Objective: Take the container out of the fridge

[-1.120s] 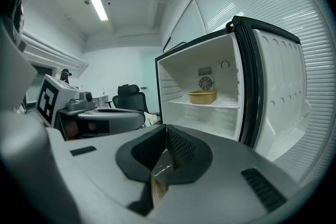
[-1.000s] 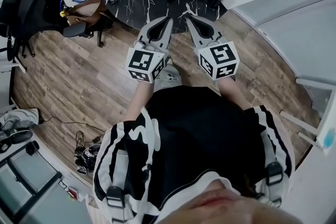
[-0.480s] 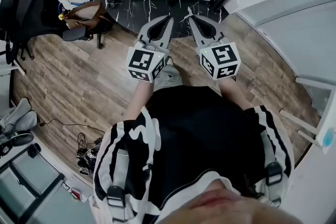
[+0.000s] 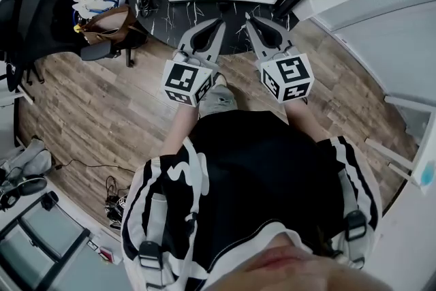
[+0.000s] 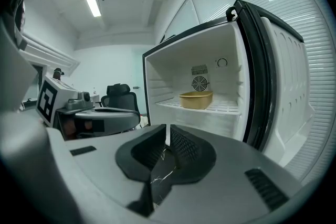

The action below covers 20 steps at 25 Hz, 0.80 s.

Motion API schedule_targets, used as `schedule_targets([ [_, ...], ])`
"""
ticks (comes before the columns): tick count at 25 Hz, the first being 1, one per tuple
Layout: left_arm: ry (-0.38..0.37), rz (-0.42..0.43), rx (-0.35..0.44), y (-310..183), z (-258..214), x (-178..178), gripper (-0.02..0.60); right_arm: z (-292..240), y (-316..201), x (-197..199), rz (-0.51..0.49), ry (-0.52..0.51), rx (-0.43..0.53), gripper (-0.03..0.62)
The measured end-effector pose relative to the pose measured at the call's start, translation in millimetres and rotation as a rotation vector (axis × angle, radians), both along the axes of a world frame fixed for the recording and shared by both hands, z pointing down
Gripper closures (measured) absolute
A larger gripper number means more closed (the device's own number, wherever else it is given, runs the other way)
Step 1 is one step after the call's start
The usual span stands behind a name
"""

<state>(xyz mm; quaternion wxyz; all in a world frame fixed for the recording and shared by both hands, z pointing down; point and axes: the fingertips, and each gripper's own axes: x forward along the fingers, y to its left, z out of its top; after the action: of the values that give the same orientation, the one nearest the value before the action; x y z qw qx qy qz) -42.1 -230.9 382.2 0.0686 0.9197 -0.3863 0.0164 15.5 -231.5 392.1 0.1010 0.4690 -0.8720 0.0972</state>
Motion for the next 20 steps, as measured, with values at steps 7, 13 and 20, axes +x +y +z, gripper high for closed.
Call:
schedule_targets([
  [7, 0.003, 0.047, 0.014, -11, -4, 2, 0.572, -4, -13, -4, 0.003, -0.005, 0.015, 0.577],
  [13, -0.008, 0.062, 0.018, -22, -5, 2, 0.571, -6, -24, -7, -0.003, -0.009, 0.017, 0.514],
  [20, -0.004, 0.062, 0.015, -38, -8, -3, 0.512, -9, -37, -11, 0.003, -0.005, 0.022, 0.487],
])
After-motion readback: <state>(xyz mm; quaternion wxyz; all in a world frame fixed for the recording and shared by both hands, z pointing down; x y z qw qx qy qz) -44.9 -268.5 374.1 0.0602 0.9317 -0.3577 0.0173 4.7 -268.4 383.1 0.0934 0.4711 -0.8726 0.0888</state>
